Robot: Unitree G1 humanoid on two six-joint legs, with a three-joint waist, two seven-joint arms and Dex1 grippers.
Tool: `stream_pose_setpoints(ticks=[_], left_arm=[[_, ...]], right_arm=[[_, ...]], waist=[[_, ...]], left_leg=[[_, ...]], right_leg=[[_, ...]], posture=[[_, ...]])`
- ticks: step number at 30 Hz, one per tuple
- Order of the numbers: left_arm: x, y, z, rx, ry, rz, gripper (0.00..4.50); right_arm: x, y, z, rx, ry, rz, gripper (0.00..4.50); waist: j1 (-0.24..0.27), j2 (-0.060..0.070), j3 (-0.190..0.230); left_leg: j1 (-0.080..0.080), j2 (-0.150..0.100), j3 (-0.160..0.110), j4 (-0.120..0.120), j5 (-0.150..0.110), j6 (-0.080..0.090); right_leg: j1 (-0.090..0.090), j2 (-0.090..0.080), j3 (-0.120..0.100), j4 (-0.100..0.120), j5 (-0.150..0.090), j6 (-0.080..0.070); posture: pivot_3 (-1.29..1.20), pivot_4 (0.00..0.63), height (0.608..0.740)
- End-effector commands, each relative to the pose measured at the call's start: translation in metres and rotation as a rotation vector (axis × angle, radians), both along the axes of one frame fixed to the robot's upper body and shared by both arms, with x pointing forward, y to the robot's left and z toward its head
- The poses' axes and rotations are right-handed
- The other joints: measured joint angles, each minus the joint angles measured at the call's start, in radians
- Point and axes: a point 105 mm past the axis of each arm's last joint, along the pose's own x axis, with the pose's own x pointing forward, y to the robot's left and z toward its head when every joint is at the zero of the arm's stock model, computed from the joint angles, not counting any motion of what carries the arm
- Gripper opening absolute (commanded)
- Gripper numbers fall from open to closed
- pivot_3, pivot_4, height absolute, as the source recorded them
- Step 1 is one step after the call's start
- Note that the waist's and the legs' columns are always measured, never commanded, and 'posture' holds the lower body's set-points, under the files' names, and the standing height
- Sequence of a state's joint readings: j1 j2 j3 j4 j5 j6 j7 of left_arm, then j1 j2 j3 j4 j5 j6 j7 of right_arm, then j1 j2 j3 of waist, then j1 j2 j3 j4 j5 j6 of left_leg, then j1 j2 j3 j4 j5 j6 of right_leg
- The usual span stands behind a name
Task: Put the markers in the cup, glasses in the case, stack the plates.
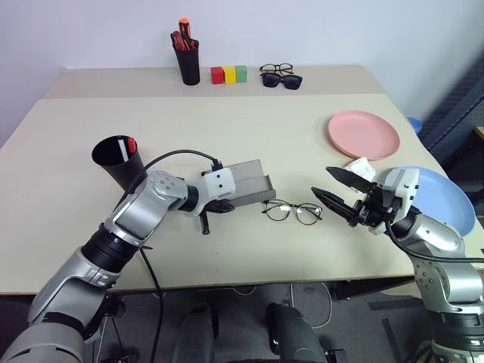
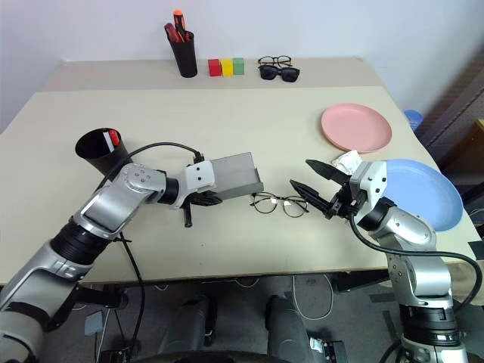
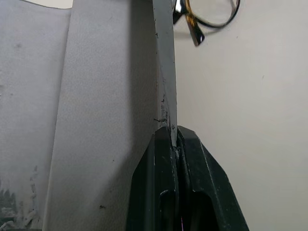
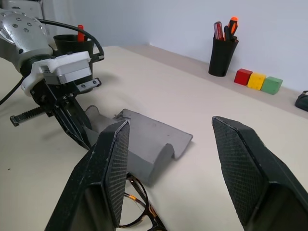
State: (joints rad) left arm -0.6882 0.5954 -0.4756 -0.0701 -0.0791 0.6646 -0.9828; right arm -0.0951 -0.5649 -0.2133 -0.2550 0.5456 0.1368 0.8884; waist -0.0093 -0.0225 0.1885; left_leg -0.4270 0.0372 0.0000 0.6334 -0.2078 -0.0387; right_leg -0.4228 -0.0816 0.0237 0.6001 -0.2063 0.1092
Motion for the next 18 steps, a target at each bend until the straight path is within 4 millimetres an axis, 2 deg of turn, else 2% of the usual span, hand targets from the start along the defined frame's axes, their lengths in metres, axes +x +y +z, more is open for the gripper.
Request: stream_pose_setpoints(ticks=[1, 12, 18], left_arm=[[-0.003, -0.019, 0.007, -0.007, -0.043, -0.072, 0.03], [0.009, -0.063, 0.006, -0.001, -0.066, -0.087, 0.03], [0.014, -0.071, 0.007, -0.007, -0.078, -0.073, 0.03]], right_arm=[[-0.005, 0.0, 0.012, -0.005, -0.051, 0.006, 2.76], [-0.007, -0.006, 0.009, -0.011, -0.05, -0.009, 2.76], [-0.008, -0.006, 0.008, -0.013, -0.048, -0.012, 2.76]], waist=[[0.0, 0.0, 0.0], [-0.001, 0.0, 0.0], [-0.002, 0.0, 0.0]], left_leg=[[0.0, 0.0, 0.0, 0.0, 0.0, 0.0], [0.0, 0.0, 0.0, 0.001, 0.0, 0.0], [0.0, 0.0, -0.001, 0.001, 0.0, 0.0]], right_leg=[[0.0, 0.0, 0.0, 0.0, 0.0, 0.0], [0.0, 0.0, 0.0, 0.001, 0.0, 0.0], [0.0, 0.0, 0.0, 0.001, 0.0, 0.0]], posture=[[0.0, 0.15, 0.74], [0.0, 0.15, 0.74], [0.0, 0.15, 0.74]])
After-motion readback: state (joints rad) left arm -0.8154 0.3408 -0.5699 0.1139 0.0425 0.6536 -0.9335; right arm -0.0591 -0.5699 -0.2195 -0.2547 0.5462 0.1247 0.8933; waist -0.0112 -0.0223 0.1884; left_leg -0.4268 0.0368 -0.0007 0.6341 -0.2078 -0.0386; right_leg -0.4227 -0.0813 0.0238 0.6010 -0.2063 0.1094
